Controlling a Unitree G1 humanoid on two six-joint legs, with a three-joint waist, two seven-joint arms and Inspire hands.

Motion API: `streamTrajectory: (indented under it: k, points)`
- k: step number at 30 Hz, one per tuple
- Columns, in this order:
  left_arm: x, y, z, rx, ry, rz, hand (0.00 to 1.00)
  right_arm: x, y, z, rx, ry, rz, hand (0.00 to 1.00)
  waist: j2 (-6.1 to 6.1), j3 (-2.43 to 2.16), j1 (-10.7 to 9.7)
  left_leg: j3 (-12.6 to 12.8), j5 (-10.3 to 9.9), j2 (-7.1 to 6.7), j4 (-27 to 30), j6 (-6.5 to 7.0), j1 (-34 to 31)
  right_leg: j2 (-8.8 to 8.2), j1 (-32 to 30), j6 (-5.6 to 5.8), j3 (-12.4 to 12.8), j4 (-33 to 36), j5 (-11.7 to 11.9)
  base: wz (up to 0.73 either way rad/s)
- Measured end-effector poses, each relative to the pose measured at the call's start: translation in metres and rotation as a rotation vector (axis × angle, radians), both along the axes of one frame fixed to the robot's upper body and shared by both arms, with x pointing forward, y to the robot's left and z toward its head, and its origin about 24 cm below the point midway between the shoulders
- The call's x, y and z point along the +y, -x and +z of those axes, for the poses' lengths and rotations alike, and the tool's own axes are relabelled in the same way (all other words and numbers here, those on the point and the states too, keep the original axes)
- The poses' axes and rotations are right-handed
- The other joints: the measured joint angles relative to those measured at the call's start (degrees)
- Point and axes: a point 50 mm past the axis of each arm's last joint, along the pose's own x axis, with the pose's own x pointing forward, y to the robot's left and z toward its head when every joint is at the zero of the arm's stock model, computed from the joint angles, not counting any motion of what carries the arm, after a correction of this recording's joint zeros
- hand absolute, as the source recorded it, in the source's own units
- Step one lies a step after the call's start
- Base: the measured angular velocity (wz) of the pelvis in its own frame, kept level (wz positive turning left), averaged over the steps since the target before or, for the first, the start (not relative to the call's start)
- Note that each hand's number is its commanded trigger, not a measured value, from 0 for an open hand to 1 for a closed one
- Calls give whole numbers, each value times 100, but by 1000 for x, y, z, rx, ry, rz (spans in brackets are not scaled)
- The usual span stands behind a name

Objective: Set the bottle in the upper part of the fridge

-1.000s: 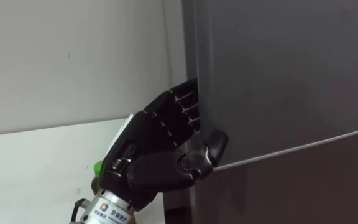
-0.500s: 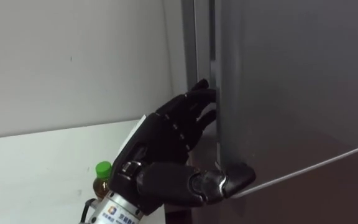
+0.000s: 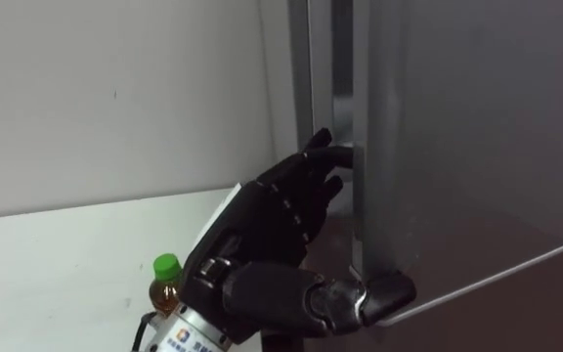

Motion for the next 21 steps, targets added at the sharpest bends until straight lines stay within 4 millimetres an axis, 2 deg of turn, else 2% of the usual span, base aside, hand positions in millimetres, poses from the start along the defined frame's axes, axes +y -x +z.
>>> streamTrajectory:
  k: [6,7,10,14,16,21]
  points:
    - [-7,3,-1,13,23,-52,0,1,-1,0,-4,0,1,0,-18,5,-18,44,0,-4,-1,0,14,-6,11,8,21,-3,4,0]
    - [-8,4,-1,15,24,-60,0,1,-1,0,-4,2,1,0,-55,31,-19,81,0,-1,-2,0,17,-4,8,12,35,-3,7,0]
    - [-8,4,-1,17,27,-65,0,0,-1,0,-1,3,-2,0,-63,37,-20,160,0,1,-2,1,26,-1,-27,19,112,-13,12,-13]
    - [-7,4,-1,17,27,-64,0,-1,0,0,-3,-4,-12,0,-46,26,-6,300,0,5,-9,1,18,11,-93,37,269,-10,61,-19]
    - [-8,3,-2,23,33,-66,0,-1,0,0,-7,-3,-12,0,-40,23,-27,447,0,6,-9,1,16,8,-104,54,334,-12,101,-16]
    - [-7,3,-3,37,55,-78,0,-1,-3,1,-14,-4,-9,0,-7,5,-146,637,-14,15,-32,26,-5,7,-181,78,417,2,126,-10]
